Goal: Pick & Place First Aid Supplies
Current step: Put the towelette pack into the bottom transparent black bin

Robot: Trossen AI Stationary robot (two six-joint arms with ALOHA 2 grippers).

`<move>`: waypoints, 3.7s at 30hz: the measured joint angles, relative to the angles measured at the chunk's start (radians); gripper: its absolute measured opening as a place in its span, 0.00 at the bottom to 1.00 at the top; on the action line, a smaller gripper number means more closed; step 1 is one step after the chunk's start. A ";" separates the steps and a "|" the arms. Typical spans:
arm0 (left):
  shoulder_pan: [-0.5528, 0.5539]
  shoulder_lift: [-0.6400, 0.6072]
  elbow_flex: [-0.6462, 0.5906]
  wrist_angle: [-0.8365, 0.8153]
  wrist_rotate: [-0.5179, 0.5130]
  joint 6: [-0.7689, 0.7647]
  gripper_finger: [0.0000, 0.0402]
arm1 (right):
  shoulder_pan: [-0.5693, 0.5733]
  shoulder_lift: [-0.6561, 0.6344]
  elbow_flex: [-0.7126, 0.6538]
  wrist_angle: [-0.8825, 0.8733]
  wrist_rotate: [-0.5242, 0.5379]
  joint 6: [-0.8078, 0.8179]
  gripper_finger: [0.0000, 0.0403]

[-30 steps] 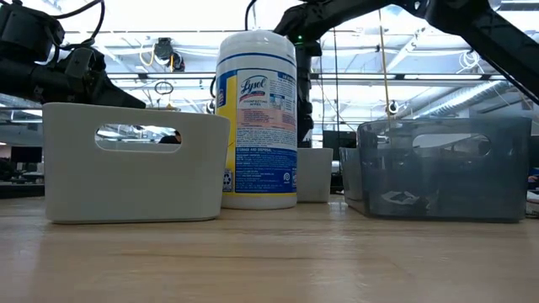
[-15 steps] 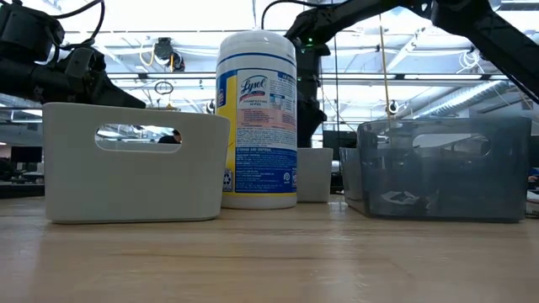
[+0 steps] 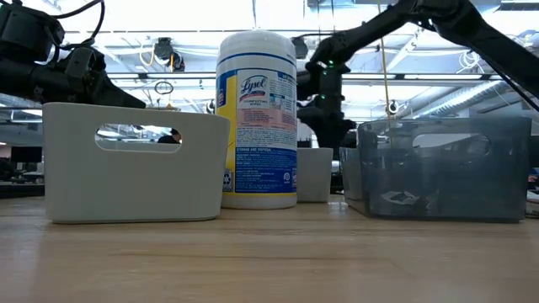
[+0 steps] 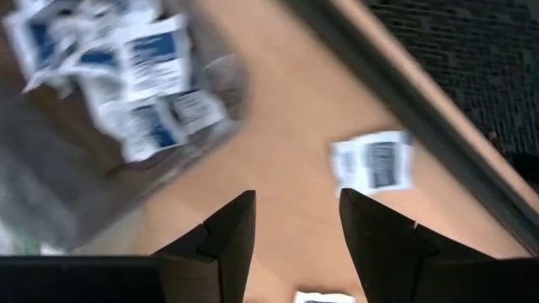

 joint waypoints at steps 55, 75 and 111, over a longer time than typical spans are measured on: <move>0.000 0.000 0.000 0.000 0.000 0.000 0.32 | -0.088 -0.002 -0.385 0.330 0.071 0.249 0.01; 0.000 0.000 0.000 0.000 0.000 0.004 0.32 | -0.086 -0.166 -0.376 0.316 0.082 0.234 0.00; 0.000 0.000 0.000 0.000 0.000 0.003 0.32 | -0.081 -0.041 -0.468 0.409 0.060 0.196 0.37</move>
